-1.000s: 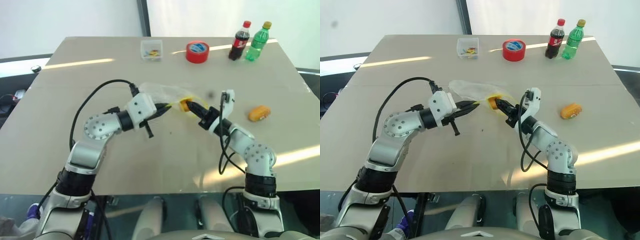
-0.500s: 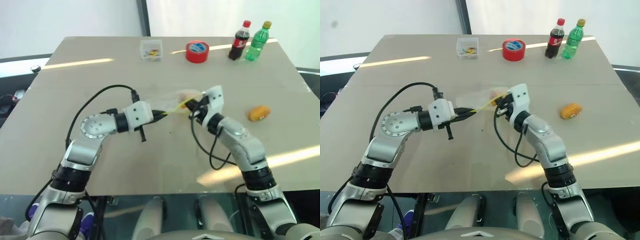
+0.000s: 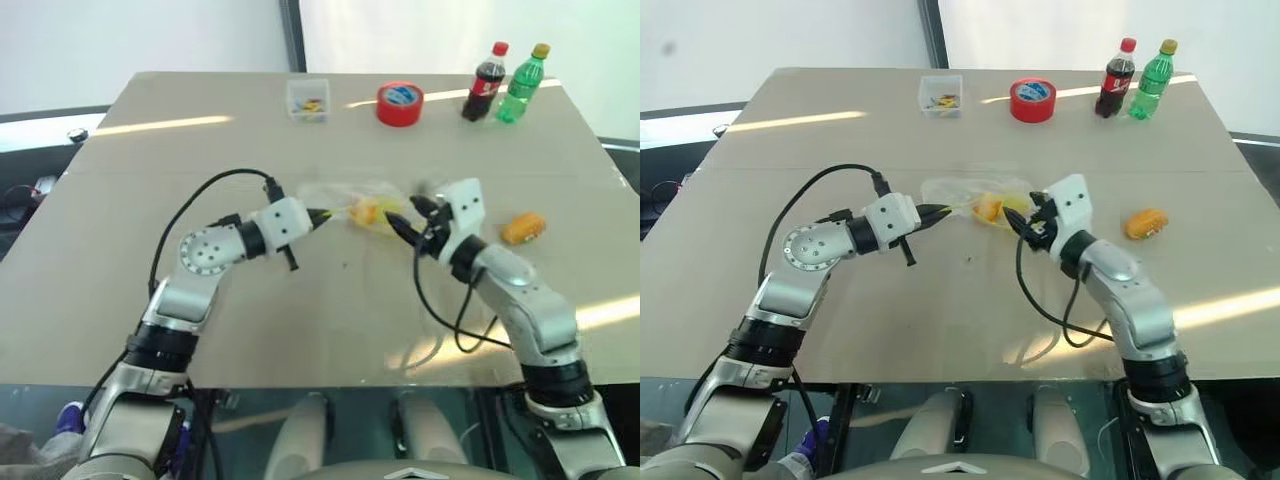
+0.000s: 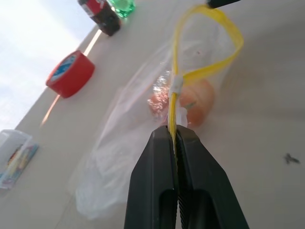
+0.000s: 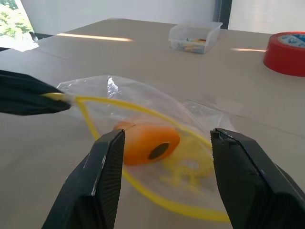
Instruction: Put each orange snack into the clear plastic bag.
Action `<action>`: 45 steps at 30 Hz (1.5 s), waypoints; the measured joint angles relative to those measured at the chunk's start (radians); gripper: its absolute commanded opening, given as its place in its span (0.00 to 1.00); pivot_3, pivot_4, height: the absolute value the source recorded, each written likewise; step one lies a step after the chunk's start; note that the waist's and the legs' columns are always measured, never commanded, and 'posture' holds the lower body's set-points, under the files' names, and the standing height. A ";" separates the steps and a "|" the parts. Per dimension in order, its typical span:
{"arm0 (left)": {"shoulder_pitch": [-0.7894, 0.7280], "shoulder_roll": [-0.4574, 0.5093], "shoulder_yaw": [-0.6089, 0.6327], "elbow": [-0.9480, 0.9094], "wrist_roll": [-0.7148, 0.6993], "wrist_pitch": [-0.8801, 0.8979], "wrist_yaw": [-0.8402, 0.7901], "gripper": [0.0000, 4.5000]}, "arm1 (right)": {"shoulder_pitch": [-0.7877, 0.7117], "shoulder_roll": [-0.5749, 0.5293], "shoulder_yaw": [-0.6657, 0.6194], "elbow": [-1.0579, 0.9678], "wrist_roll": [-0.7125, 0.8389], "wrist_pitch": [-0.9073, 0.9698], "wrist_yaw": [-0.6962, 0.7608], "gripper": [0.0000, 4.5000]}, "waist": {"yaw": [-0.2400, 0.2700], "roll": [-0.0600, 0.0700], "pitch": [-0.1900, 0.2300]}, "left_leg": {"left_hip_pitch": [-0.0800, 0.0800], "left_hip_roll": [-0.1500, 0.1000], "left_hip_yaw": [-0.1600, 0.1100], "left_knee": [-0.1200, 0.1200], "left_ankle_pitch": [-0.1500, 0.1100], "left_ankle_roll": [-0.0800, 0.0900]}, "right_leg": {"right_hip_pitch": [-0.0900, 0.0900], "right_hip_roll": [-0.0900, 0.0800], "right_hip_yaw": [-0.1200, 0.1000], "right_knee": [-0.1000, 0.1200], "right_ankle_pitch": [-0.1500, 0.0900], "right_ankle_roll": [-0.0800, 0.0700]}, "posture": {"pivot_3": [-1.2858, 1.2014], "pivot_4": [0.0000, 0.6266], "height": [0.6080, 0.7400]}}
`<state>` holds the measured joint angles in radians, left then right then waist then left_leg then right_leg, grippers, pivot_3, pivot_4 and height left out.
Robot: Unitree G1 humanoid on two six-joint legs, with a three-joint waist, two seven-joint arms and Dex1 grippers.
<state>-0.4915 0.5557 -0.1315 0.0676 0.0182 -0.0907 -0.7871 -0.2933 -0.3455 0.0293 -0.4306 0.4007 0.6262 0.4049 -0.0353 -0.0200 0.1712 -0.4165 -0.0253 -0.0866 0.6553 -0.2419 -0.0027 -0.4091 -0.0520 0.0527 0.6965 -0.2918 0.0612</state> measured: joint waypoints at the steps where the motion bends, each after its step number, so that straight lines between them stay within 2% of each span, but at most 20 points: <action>1: 0.001 -0.007 0.001 0.000 0.001 0.004 0.012 0.00 | 0.040 -0.034 -0.029 -0.050 0.017 0.022 0.006 0.65 | 0.001 0.000 0.000 | 0.000 0.000 0.000 0.000 0.000 0.000 | 0.000 0.000 0.000 0.000 0.000 0.000 | 0.52 0.24 1.00; 4: 0.005 -0.011 0.003 0.000 0.004 0.015 0.031 0.00 | 0.105 -0.105 -0.120 -0.117 -0.009 0.071 -0.044 0.65 | -0.006 0.000 0.000 | 0.002 0.000 0.001 0.000 0.000 0.000 | 0.001 0.000 0.001 0.000 0.000 0.000 | 0.52 0.24 1.00; 7: 0.008 -0.019 0.002 -0.008 0.017 0.015 0.045 0.00 | 0.116 -0.113 -0.187 -0.090 -0.105 0.149 -0.186 0.85 | -0.006 0.000 0.000 | 0.004 0.001 0.000 0.000 0.000 0.000 | 0.003 0.001 0.000 0.001 0.000 0.000 | 0.52 0.24 1.00; 8: 0.011 -0.020 0.002 -0.008 0.018 0.015 0.049 0.00 | 0.122 -0.105 -0.203 -0.070 -0.137 0.165 -0.235 0.94 | -0.005 0.000 -0.001 | 0.004 0.001 0.000 0.000 0.000 0.000 | 0.003 0.002 0.000 0.001 0.000 0.000 | 0.52 0.24 1.00; 9: 0.015 -0.025 0.002 -0.008 0.020 0.015 0.052 0.00 | 0.127 -0.079 -0.212 -0.052 -0.173 0.176 -0.288 0.99 | -0.005 0.000 -0.001 | 0.004 0.001 0.000 0.000 0.000 0.000 | 0.003 0.002 0.000 0.001 0.000 0.000 | 0.52 0.24 1.00; 11: 0.019 -0.033 -0.001 -0.008 0.021 0.016 0.053 0.00 | 0.135 -0.041 -0.210 -0.023 -0.230 0.182 -0.362 0.99 | -0.006 0.000 -0.001 | 0.003 0.001 0.001 0.000 0.000 0.000 | 0.003 0.001 0.001 0.001 0.000 0.000 | 0.52 0.24 1.00; 14: 0.019 -0.037 -0.002 -0.009 0.022 0.018 0.053 0.00 | 0.104 0.076 -0.223 -0.009 -0.286 0.222 -0.486 0.99 | -0.008 0.001 -0.001 | 0.004 0.001 0.001 0.000 0.000 0.000 | 0.003 0.001 0.001 0.001 0.000 0.000 | 0.52 0.24 1.00; 19: 0.018 -0.040 -0.006 -0.009 0.027 0.021 0.053 0.00 | -0.049 0.227 -0.273 0.084 -0.314 0.271 -0.625 0.99 | -0.005 0.002 -0.001 | 0.003 0.000 0.000 0.000 0.001 -0.001 | 0.003 0.001 0.000 0.000 0.000 0.000 | 0.52 0.24 1.00; 22: 0.018 -0.041 -0.006 -0.009 0.028 0.021 0.053 0.00 | -0.091 0.256 -0.300 0.107 -0.307 0.282 -0.644 0.99 | -0.004 0.002 -0.001 | 0.003 0.000 0.000 0.000 0.001 -0.001 | 0.003 0.000 0.000 0.000 0.000 0.000 | 0.52 0.24 1.00; 28: 0.019 -0.040 -0.007 -0.010 0.036 0.024 0.054 0.00 | -0.152 0.278 -0.303 0.304 -0.376 0.233 -0.731 0.99 | -0.008 0.002 -0.002 | 0.003 0.000 0.001 0.000 0.001 -0.001 | 0.002 0.001 0.000 0.000 0.000 0.000 | 0.52 0.24 1.00; 29: 0.021 -0.039 -0.006 -0.012 0.036 0.027 0.054 0.00 | -0.151 0.269 -0.295 0.331 -0.389 0.194 -0.727 0.90 | -0.008 0.003 -0.002 | 0.003 0.000 0.001 0.000 0.001 -0.001 | 0.002 0.001 0.001 0.000 0.000 0.000 | 0.52 0.24 1.00; 30: 0.021 -0.039 -0.006 -0.012 0.036 0.027 0.054 0.00 | -0.151 0.269 -0.295 0.332 -0.390 0.194 -0.727 0.87 | -0.008 0.003 -0.002 | 0.003 0.000 0.001 0.000 0.001 -0.001 | 0.003 0.001 0.001 0.001 0.000 0.000 | 0.52 0.24 1.00; 31: 0.022 -0.039 -0.006 -0.014 0.036 0.028 0.054 0.00 | -0.150 0.264 -0.287 0.346 -0.398 0.172 -0.726 0.80 | -0.008 0.003 -0.002 | 0.003 0.000 0.001 0.000 0.001 -0.001 | 0.003 0.001 0.001 0.001 0.000 0.000 | 0.52 0.24 1.00; 34: 0.026 -0.038 -0.005 -0.022 0.036 0.035 0.055 0.00 | -0.136 0.228 -0.268 0.379 -0.421 0.108 -0.711 0.53 | -0.007 0.003 -0.002 | 0.003 0.000 0.001 0.000 0.001 -0.001 | 0.002 0.001 0.001 0.000 0.000 0.000 | 0.52 0.24 1.00; 40: 0.040 -0.038 -0.002 -0.049 0.036 0.044 0.064 0.00 | -0.077 0.161 -0.207 0.322 -0.455 0.059 -0.636 0.53 | -0.008 0.003 -0.002 | 0.003 0.000 0.001 0.000 0.000 0.000 | 0.002 0.001 0.001 0.000 0.000 0.000 | 0.52 0.24 1.00; 44: 0.041 -0.038 -0.001 -0.058 0.035 0.049 0.067 0.00 | 0.005 0.055 -0.125 0.213 -0.434 0.007 -0.461 0.53 | -0.008 0.003 -0.002 | 0.003 0.000 0.001 0.000 0.000 0.000 | 0.003 0.001 0.001 0.000 0.000 0.000 | 0.52 0.24 1.00; 45: 0.042 -0.039 -0.001 -0.059 0.034 0.050 0.067 0.00 | 0.055 -0.009 -0.084 0.123 -0.367 -0.003 -0.316 0.53 | -0.008 0.003 -0.002 | 0.002 0.000 0.001 0.000 0.000 0.000 | 0.003 0.001 0.000 -0.001 0.000 0.000 | 0.52 0.24 1.00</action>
<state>-0.4495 0.5170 -0.1321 0.0086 0.0520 -0.0403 -0.7197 -0.2382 -0.3546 -0.0543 -0.3072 0.0335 0.6235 0.0886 -0.0431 -0.0168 0.1692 -0.4140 -0.0253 -0.0859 0.6552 -0.2420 -0.0025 -0.4064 -0.0509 0.0532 0.6957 -0.2918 0.0613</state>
